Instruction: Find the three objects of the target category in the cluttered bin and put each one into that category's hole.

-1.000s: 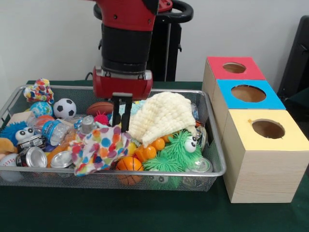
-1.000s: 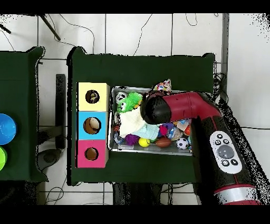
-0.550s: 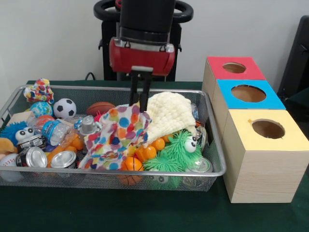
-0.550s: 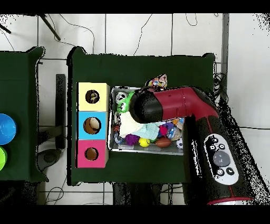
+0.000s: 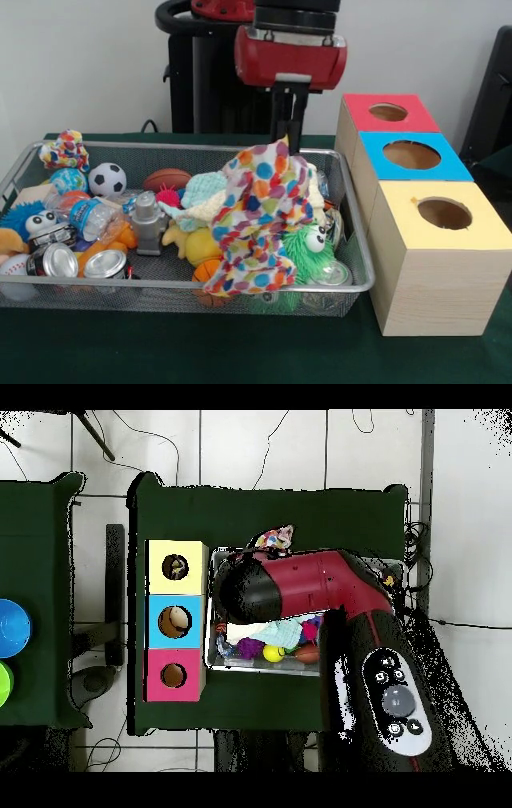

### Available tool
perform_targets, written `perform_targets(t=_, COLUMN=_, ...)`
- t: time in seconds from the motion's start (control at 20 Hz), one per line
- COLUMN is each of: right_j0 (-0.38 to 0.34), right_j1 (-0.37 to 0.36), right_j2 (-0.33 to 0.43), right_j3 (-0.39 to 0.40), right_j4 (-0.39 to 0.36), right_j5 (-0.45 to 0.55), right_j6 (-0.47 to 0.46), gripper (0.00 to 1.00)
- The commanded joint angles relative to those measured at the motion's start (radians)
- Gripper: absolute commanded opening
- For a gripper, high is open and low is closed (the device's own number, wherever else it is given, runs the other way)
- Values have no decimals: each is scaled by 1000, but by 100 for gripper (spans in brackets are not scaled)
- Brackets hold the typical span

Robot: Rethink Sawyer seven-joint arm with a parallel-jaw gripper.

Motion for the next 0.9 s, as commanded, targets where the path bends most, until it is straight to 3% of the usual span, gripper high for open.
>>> perform_targets(t=0.05, right_j0=48, right_j1=-16, right_j2=-10, right_j3=104, right_j4=69, right_j5=181, right_j6=52, gripper=0)
perform_targets(t=0.9, right_j0=184, right_j1=-143, right_j2=-84, right_j3=105, right_j4=201, right_j5=337, right_j6=126, gripper=0)
